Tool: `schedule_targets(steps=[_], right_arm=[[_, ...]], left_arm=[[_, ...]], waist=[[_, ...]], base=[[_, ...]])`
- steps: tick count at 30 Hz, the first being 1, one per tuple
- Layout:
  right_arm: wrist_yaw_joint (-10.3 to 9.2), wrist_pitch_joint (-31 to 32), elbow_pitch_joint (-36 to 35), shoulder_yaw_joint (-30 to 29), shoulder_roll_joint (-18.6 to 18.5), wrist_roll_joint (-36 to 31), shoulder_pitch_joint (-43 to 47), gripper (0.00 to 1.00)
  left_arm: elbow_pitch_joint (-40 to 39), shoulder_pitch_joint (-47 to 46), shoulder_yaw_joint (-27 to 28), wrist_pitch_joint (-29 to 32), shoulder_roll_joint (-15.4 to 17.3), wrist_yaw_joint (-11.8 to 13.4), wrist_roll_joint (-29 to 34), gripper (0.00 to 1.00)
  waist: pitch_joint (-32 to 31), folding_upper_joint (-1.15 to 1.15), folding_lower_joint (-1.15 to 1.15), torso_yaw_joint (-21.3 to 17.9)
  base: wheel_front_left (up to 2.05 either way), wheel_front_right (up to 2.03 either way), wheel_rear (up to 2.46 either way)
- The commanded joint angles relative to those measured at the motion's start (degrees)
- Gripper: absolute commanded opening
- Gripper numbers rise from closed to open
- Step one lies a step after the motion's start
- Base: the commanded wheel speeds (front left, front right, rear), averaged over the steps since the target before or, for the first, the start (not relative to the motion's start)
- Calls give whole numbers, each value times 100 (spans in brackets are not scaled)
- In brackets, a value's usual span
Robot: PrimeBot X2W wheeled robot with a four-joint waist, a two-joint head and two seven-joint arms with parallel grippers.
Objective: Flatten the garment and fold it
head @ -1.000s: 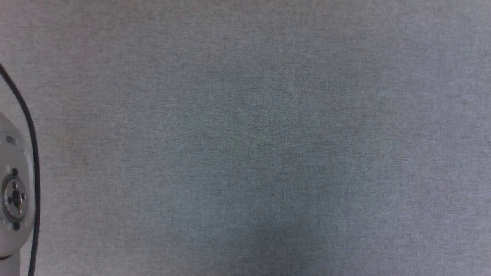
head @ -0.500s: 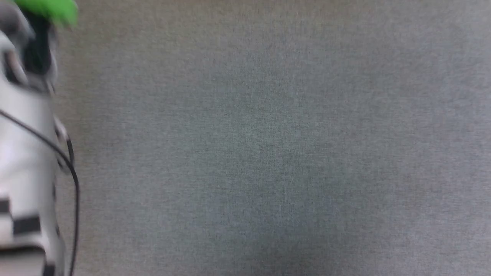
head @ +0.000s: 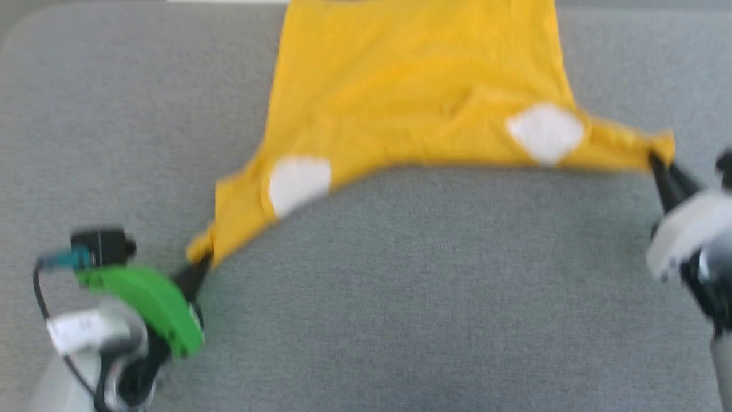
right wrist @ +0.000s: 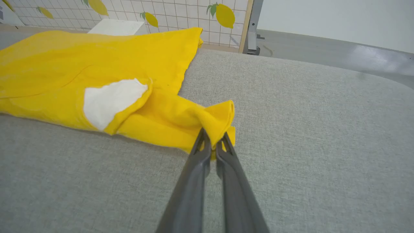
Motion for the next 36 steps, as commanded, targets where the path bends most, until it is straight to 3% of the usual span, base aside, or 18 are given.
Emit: schedule_targets(steps=[1, 6, 15, 21, 32, 33, 35, 36], right_arm=[[-9, 126, -208, -158, 96, -92, 337, 0], [-9, 801, -896, -737, 407, -340, 1353, 0], [-9, 2447, -2185, -1785, 1364, -573, 2808, 0], [-9, 3349, -2439, -2109, 1625, -495, 3461, 0], [-9, 2747, -1103, -1732, 1637, 179, 3468, 0], [-9, 2672, -1086, -1708, 1638, 208, 3447, 11], [-9, 2536, -1131, -1672, 1638, 260, 3418, 100], [-9, 2504, -1187, -1665, 1638, 264, 3417, 100]], left_arm=[[-153, 351, 30, 95, 70, 98, -72, 0], [-509, 1184, 88, 195, 56, 329, -168, 0], [-604, 1986, 135, 119, -33, 606, -160, 0], [-452, 2198, 29, -36, -161, 668, -63, 0], [-49, 2326, -201, -281, -449, 696, 18, 0], [-40, 2324, -200, -306, -461, 678, 6, 0], [-29, 2319, -194, -354, -478, 647, -15, 0], [-32, 2315, -195, -370, -476, 633, -15, 0]], waist=[[-505, 0, 1, 168], [-742, 0, 1, 223], [-956, 0, 1, 278], [-1012, 0, 1, 307], [-1114, 0, 1, 205], [-1128, 0, 1, 201], [-1162, 0, 1, 200], [-1173, 0, 1, 206]], base=[[0, 0, 0], [0, 0, 0], [0, 0, 0], [0, 0, 0], [0, 0, 0], [0, 0, 0], [0, 0, 0], [0, 0, 0]])
